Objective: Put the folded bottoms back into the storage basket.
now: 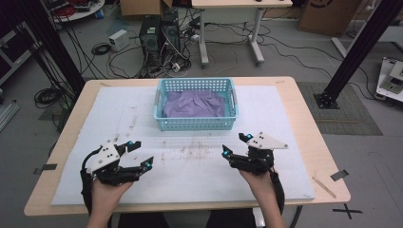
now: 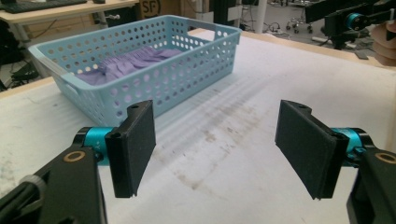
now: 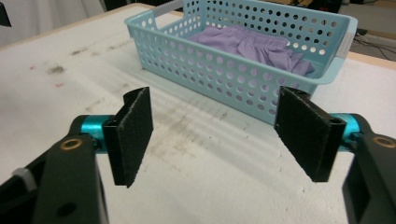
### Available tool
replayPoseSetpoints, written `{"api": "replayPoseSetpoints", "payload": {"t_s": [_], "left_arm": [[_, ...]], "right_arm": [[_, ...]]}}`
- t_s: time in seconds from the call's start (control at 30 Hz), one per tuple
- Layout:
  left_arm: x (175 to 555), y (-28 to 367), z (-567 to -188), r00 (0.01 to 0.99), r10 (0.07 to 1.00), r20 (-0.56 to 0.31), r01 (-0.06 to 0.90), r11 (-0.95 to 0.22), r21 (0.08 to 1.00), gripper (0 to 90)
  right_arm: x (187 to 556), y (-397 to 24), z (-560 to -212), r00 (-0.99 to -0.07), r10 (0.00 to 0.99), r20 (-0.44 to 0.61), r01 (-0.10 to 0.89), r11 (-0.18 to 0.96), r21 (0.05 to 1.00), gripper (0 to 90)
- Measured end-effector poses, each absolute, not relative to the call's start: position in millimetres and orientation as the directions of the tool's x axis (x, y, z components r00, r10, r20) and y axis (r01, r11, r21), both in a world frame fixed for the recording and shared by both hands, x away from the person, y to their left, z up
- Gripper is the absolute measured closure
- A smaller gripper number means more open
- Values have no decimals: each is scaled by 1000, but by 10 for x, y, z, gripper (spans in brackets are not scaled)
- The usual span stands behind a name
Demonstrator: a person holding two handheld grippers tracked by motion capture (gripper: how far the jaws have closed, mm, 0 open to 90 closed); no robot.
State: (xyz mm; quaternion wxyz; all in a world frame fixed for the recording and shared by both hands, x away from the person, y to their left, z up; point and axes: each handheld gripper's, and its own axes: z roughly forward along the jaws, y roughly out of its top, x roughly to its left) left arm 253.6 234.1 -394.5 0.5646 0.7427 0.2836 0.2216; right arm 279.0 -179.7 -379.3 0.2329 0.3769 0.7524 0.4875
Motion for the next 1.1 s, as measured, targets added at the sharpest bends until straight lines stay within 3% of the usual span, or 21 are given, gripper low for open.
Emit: {"api": "replayPoseSetpoints", "payload": {"t_s": [0.23,1.1], "left_arm": [[2476,2390,-4000,746,665,23,164,-217,962,273],[2461,2414,-4067,739,672,51,152,-240,959,273]], "right_arm": [[2698,-1832,-3906,-621,783,13,318,237,918,222],[2631,-1928,-3989,-618,786,19,338,244,909,220]]}}
